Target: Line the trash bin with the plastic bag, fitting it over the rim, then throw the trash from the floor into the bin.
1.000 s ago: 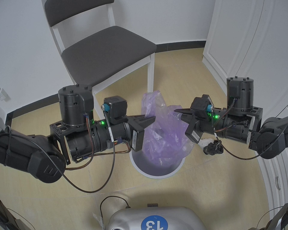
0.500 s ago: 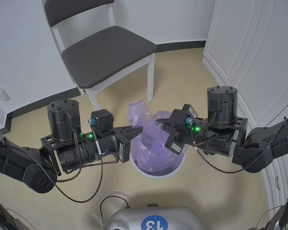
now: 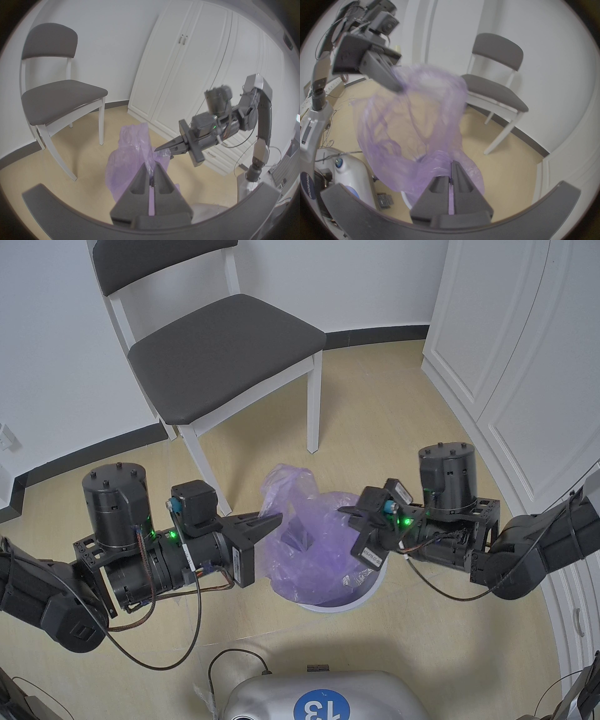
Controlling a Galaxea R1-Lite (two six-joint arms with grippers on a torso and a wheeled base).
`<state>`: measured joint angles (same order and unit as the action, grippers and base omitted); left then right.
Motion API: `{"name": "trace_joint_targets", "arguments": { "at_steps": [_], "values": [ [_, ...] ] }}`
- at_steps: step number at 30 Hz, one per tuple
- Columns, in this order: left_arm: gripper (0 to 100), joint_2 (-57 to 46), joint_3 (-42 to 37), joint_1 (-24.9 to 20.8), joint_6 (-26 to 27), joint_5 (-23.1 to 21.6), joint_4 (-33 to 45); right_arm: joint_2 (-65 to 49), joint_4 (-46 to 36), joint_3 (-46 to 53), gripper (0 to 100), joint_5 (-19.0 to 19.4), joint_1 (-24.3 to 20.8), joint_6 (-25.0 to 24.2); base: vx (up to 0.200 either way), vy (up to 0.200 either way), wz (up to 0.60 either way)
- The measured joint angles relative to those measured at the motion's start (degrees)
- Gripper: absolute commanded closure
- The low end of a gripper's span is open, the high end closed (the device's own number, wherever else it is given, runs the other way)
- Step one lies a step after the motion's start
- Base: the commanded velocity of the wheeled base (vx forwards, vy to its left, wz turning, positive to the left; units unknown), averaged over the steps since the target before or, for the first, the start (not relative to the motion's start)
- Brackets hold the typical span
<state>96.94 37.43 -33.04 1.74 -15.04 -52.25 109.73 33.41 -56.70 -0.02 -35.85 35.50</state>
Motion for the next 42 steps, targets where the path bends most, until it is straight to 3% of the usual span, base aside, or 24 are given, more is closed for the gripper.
{"name": "trace_joint_targets", "arguments": {
  "at_steps": [9,15,25,31,37,42],
  "values": [
    [100,9.2,4.8,-1.4,-3.2,0.4,-10.4,1.1,0.2,2.0,100,4.2,9.9,-1.3,0.000,0.000,0.00],
    [100,16.1,10.4,-1.7,-6.7,0.6,-11.8,0.0,1.9,5.7,100,4.8,12.8,-2.7,0.000,0.000,0.00],
    [100,24.1,16.8,-0.4,-10.7,0.4,-13.2,-4.7,3.1,14.1,100,4.9,12.4,-3.4,0.000,0.000,0.00],
    [100,29.3,17.0,1.9,-11.4,-0.2,-21.3,-5.4,4.3,16.2,100,4.8,10.7,-3.7,0.000,0.000,0.00],
    [100,31.9,13.3,5.6,-11.8,-1.5,-25.5,-4.5,7.1,16.6,100,4.3,9.0,-4.7,0.000,0.000,0.00],
    [100,31.4,5.1,9.3,-11.8,-5.2,-31.3,-3.3,9.8,15.9,100,3.7,8.7,-6.1,0.000,0.000,0.00]
  ]
}}
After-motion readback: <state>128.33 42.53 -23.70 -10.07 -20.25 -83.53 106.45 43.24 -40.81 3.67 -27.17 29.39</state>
